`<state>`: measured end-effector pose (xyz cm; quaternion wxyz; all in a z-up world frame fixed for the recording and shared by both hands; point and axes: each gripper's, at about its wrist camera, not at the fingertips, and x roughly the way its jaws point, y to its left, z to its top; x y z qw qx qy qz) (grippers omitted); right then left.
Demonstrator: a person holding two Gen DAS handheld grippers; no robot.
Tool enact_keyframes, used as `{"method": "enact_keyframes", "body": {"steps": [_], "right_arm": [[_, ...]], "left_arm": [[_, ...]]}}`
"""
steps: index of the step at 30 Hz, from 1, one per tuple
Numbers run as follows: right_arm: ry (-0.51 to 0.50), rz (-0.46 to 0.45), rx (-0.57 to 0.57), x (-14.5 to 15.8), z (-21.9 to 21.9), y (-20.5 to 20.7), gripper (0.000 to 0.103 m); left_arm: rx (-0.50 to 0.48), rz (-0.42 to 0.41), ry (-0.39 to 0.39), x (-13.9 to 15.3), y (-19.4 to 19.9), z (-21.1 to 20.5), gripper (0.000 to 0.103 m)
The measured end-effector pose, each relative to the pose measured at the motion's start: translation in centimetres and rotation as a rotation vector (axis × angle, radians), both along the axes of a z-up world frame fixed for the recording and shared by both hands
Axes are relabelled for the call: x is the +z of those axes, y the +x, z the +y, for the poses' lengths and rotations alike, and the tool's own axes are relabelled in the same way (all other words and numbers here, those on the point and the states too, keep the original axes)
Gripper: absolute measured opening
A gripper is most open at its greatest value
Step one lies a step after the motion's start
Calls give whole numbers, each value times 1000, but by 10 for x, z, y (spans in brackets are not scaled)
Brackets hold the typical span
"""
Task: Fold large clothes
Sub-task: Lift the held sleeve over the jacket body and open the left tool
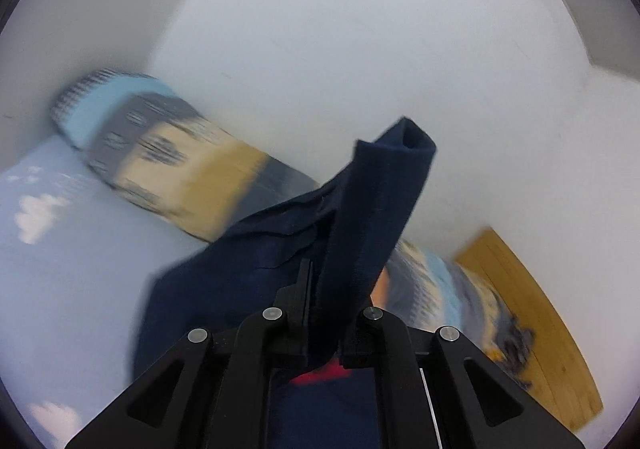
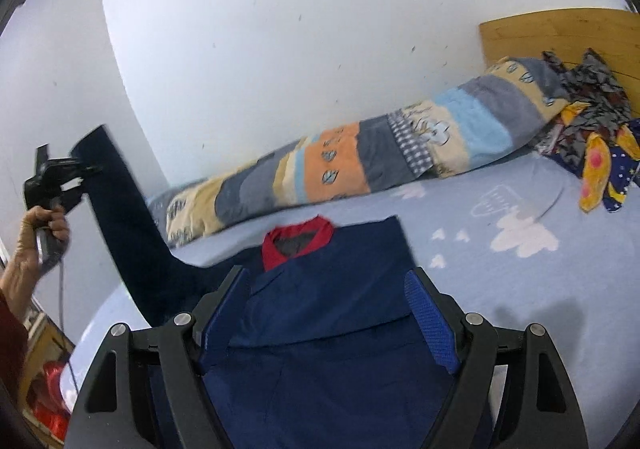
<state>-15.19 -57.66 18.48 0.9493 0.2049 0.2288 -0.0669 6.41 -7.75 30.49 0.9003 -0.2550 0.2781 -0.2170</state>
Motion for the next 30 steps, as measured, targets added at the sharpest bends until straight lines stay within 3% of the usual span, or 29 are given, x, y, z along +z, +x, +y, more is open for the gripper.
{"method": "enact_keyframes", "body": {"steps": [6, 10, 15, 17, 18, 20, 22, 26, 30], "right_arm": [[36, -42, -54, 8, -35, -25, 83], [64, -36, -82, 6, -52, -32, 83], [71, -35, -92, 5, -60, -36, 83], [63, -34, -90, 6, -57, -37, 83], [63, -32, -84, 5, -56, -36, 83], [65, -20, -72, 3, -55, -34, 83], [65, -17, -73, 3, -55, -33, 83], [53, -2, -88, 1, -53, -30, 83], [12, 60, -102, -6, -47, -22, 83]], "left_arm": [[-187, 95, 53, -48, -6, -155, 7], [-281, 189, 137, -120, -12, -243, 7], [-347, 322, 256, -212, 1, -322, 8], [-361, 358, 333, -240, 0, -349, 16], [-368, 378, 355, -251, 6, -356, 26], [-391, 393, 391, -258, -1, -365, 37], [-418, 359, 447, -260, -2, -377, 57], [-452, 237, 496, -220, -52, -361, 65], [-360, 92, 590, -182, -99, -319, 71]]}}
